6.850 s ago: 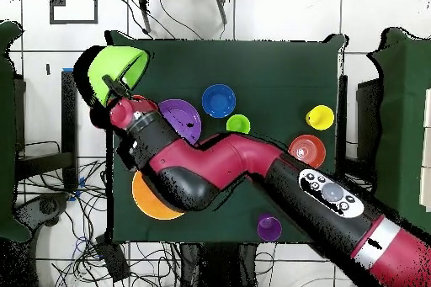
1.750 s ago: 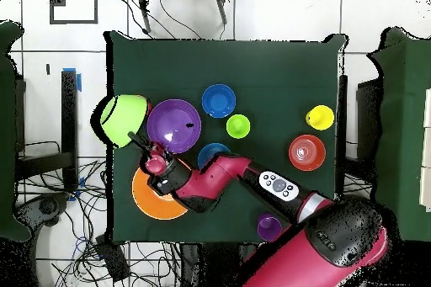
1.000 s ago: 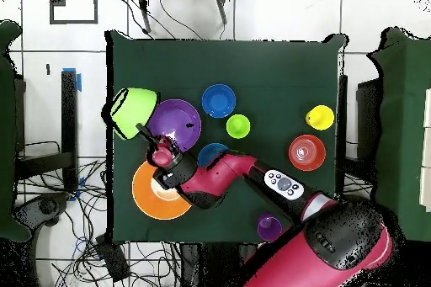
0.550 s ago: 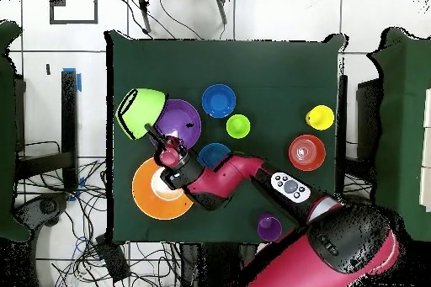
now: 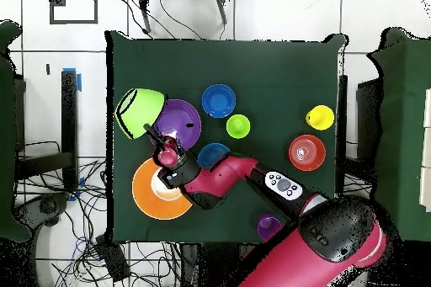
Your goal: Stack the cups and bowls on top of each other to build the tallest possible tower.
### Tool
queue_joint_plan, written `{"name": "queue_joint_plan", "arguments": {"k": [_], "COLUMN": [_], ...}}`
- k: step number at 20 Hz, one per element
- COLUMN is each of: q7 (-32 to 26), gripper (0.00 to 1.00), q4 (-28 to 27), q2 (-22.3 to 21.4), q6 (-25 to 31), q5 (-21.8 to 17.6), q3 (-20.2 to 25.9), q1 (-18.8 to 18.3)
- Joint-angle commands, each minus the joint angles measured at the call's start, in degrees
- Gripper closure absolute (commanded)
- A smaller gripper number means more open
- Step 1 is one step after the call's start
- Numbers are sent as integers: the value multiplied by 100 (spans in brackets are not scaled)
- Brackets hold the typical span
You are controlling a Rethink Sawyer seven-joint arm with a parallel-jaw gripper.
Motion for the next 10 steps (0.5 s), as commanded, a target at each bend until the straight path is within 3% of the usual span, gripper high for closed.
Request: {"name": "queue_joint_plan", "arguments": {"k": [1,10], "q7": [797,976], "gripper": [100,100], "q4": [-1043,-1406], "q2": [446,646], "q6": [-101,-338], "q5": [-403,-622], "q3": [-358,-503], "q1": [333,428]}}
